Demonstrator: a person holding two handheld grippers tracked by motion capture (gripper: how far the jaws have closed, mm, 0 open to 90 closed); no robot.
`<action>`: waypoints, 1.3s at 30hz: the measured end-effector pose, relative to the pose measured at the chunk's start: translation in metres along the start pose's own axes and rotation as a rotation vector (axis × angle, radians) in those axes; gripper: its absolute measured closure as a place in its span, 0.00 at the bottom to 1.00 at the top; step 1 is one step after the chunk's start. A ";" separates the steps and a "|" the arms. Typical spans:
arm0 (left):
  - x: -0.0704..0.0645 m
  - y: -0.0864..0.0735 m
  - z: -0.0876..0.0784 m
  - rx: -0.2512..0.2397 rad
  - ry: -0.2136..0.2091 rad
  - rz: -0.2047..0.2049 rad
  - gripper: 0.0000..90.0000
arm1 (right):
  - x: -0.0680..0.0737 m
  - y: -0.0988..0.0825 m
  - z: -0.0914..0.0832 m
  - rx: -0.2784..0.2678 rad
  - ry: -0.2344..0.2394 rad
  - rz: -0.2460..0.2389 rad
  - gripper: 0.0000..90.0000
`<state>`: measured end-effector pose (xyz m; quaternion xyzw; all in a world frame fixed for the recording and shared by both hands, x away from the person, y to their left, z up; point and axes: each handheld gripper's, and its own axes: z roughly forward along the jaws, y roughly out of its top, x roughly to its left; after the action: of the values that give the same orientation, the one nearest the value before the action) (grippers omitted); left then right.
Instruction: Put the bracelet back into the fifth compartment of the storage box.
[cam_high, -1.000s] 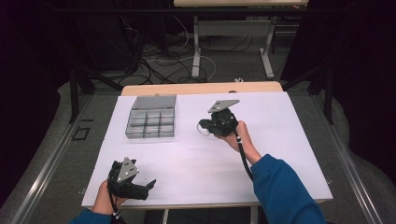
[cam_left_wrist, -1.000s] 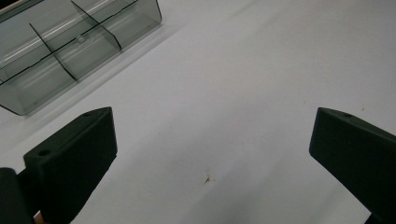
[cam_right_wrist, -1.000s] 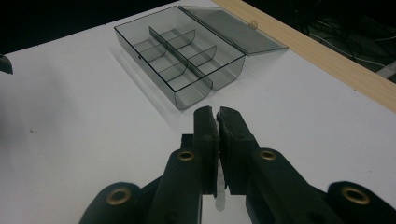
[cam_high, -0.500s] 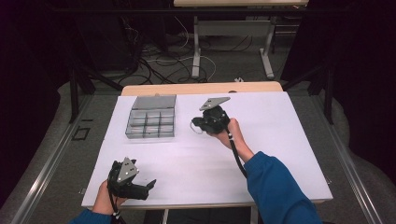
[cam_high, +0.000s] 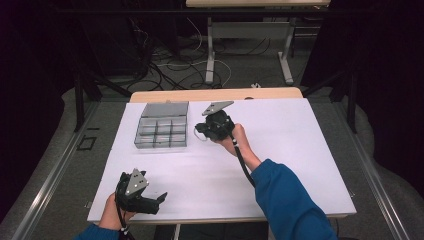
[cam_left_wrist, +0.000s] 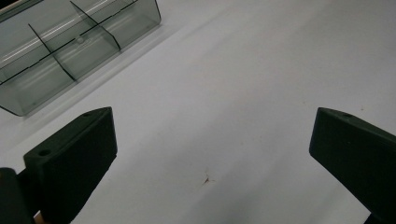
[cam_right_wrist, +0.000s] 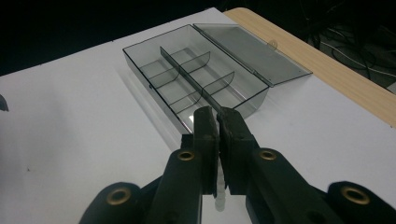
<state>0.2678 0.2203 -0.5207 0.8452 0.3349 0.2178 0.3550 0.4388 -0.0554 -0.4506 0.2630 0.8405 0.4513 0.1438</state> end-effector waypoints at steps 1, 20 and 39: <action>0.000 0.000 0.000 0.000 0.000 -0.001 0.01 | 0.000 0.001 0.002 -0.004 0.003 -0.002 0.96; 0.000 0.000 0.000 -0.004 -0.003 -0.001 0.01 | 0.016 0.027 0.033 -0.009 0.026 -0.019 0.96; 0.000 -0.001 0.000 -0.011 -0.004 0.002 0.01 | 0.031 0.044 0.062 -0.006 0.028 -0.053 0.96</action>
<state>0.2677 0.2209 -0.5212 0.8440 0.3323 0.2183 0.3601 0.4570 0.0246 -0.4479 0.2340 0.8477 0.4536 0.1445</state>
